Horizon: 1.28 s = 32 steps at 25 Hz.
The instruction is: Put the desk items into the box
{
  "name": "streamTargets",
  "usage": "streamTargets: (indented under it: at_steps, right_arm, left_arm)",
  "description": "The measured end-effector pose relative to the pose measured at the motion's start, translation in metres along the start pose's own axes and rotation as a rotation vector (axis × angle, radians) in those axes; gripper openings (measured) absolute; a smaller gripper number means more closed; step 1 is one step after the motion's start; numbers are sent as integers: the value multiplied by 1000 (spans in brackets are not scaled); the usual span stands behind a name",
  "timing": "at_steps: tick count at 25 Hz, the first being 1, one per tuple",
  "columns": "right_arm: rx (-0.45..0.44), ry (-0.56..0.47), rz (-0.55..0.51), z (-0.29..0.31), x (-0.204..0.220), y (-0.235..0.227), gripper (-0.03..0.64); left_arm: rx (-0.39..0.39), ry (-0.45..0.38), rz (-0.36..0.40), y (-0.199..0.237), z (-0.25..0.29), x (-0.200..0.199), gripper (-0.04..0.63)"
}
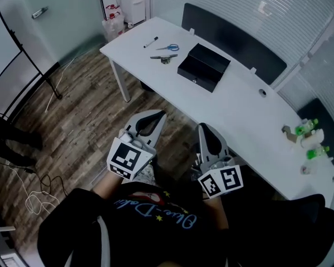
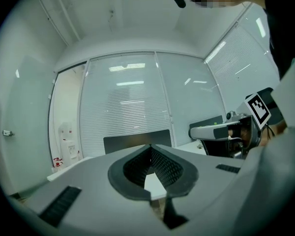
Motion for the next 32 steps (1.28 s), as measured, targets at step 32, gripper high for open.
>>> streamTargets:
  at_steps: [32]
  right_arm:
    - [-34,100,-2,165,22,-60,12]
  left_arm:
    - [-141,55,-69,148,77,54,8]
Point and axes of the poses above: the fingertips, and each gripper's own axes: z forward along the fingers, y to its left, x out of its underside, the point moved 2 cm from there along -z, backward along the fingers, and after that the axes turned 6 degrees about z, right-handed, at the moved point
